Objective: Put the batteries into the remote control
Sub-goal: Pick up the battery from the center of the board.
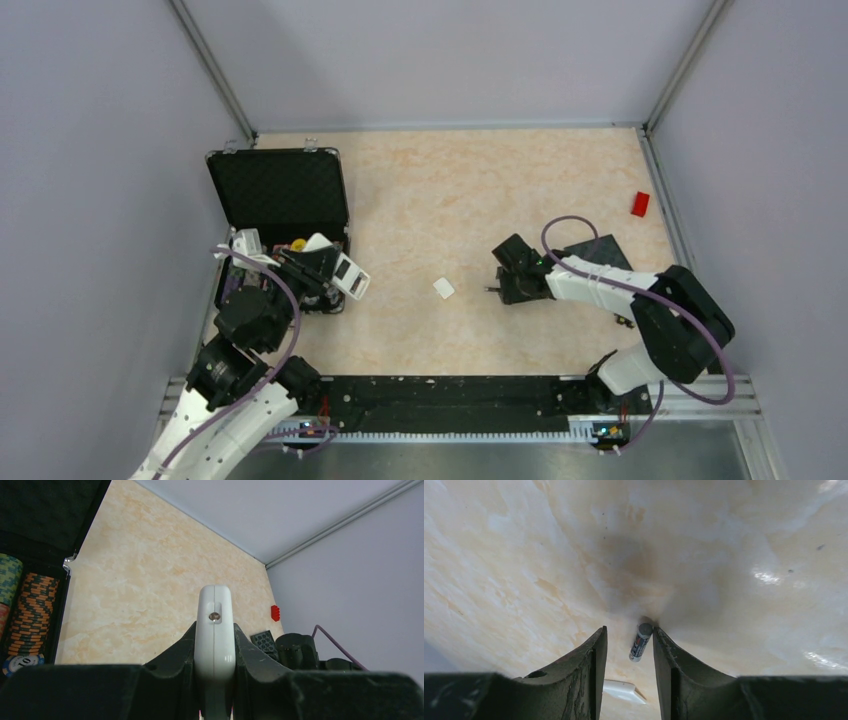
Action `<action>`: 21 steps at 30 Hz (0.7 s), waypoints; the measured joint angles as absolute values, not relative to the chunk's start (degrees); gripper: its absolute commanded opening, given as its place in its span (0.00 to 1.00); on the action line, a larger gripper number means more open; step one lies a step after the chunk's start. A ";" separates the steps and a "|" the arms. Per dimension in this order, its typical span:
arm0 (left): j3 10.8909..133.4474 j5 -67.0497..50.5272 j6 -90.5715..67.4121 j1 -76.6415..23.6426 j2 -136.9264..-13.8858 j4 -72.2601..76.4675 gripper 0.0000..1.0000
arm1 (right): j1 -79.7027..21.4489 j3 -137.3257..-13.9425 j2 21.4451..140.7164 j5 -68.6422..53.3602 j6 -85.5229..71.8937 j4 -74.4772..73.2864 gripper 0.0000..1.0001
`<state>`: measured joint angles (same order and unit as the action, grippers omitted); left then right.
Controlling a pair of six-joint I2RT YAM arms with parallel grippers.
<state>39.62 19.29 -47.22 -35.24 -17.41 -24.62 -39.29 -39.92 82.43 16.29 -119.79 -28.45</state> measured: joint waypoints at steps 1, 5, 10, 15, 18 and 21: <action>39.62 19.31 -47.22 -35.24 -17.41 -24.62 0.00 | -39.20 -40.93 83.44 16.19 -119.79 -28.69 0.38; 39.62 19.35 -47.22 -35.24 -17.41 -24.60 0.00 | -39.20 -44.16 86.39 16.16 -119.79 -30.30 0.38; 39.62 19.53 -47.22 -35.24 -17.41 -24.56 0.00 | -39.18 -47.59 88.77 17.56 -119.68 -34.09 0.37; 39.62 20.23 -47.16 -35.24 -17.41 -24.47 0.00 | -39.18 -53.30 93.38 17.58 -117.89 -38.65 0.31; 39.62 20.64 -47.00 -35.24 -17.43 -24.36 0.00 | -39.07 -57.89 97.10 16.03 -116.64 -41.78 0.27; 39.42 20.88 -46.94 -35.24 -17.58 -23.55 0.00 | -39.03 -61.04 99.63 14.28 -115.18 -43.66 0.27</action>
<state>39.42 20.88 -46.94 -35.24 -17.58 -23.55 -39.03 -61.04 99.63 14.28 -115.18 -43.66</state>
